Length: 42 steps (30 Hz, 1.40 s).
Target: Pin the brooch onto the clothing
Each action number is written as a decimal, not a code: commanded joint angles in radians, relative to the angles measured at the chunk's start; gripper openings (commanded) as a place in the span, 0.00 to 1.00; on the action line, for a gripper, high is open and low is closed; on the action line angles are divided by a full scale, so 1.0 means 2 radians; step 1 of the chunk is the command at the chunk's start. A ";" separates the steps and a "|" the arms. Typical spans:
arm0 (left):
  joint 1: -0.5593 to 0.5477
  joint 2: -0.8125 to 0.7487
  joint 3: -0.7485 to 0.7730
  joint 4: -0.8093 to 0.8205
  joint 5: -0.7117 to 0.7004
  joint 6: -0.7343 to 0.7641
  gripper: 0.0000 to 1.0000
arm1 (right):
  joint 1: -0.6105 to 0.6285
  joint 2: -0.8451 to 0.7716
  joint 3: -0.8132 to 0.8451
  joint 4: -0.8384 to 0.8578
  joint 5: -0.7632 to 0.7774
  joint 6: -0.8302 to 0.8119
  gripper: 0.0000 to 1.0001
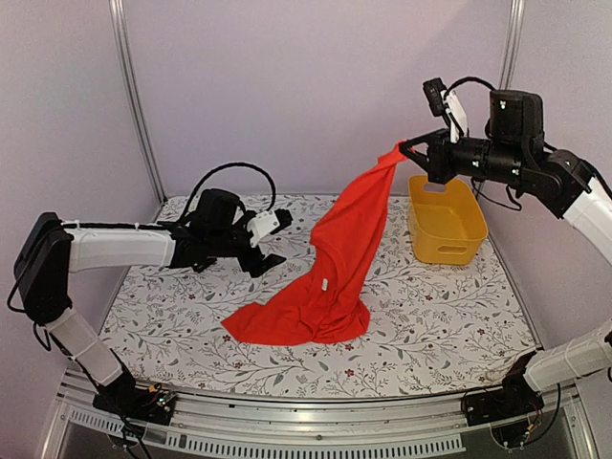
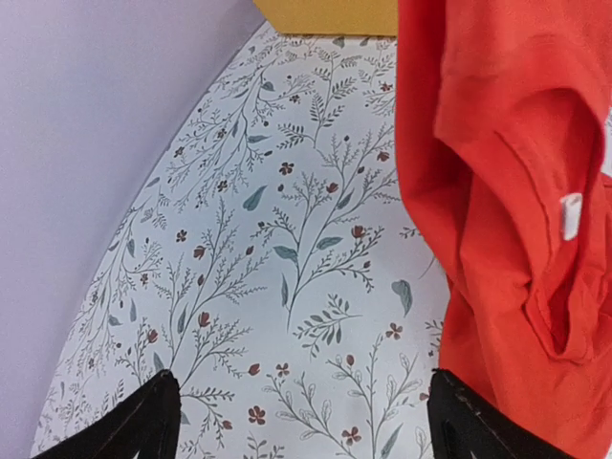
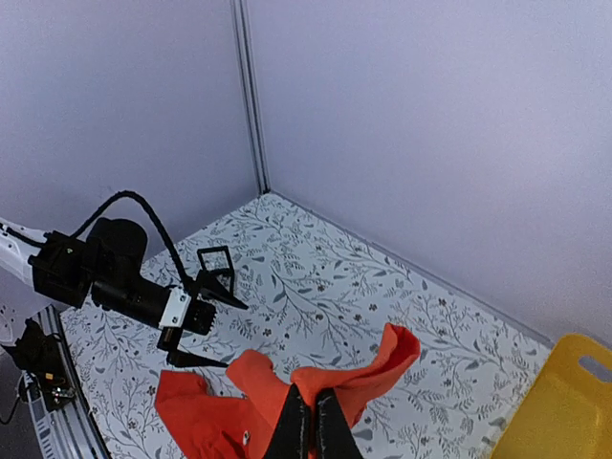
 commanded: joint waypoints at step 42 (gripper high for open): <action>-0.135 0.416 0.379 -0.341 0.091 0.290 0.69 | -0.039 -0.088 -0.360 -0.015 -0.047 0.146 0.00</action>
